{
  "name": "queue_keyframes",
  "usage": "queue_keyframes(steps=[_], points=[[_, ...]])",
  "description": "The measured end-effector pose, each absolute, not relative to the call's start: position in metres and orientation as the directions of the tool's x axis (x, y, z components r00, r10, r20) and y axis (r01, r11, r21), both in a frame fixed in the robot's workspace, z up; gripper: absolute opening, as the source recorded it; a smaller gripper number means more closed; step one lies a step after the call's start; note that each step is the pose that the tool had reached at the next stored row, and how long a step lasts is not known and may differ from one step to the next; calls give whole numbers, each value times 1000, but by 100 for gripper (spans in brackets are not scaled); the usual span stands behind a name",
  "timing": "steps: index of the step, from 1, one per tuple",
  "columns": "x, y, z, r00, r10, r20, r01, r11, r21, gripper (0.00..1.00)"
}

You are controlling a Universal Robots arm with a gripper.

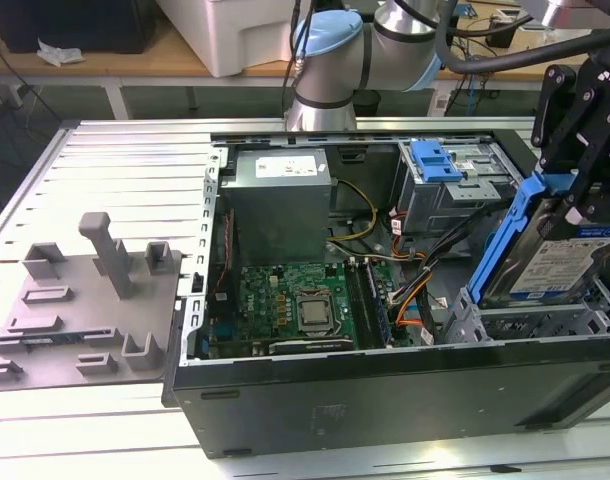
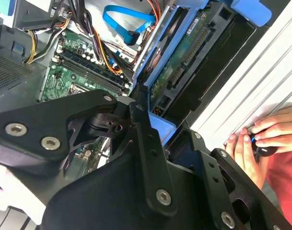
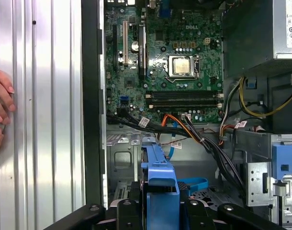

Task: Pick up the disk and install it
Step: 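Insert the disk into the insertion slot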

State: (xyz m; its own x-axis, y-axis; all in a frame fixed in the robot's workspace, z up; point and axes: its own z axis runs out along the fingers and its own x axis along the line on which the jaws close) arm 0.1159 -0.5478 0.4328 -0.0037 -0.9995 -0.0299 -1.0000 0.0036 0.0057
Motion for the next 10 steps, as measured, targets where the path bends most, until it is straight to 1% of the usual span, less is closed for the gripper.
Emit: queue_keyframes(steps=[7, 10], points=[[116, -548, 430, -4, -1000, -30, -1000, 4, 8, 37], [116, -548, 435, -4, -1000, -30, -1000, 3, 8, 37]])
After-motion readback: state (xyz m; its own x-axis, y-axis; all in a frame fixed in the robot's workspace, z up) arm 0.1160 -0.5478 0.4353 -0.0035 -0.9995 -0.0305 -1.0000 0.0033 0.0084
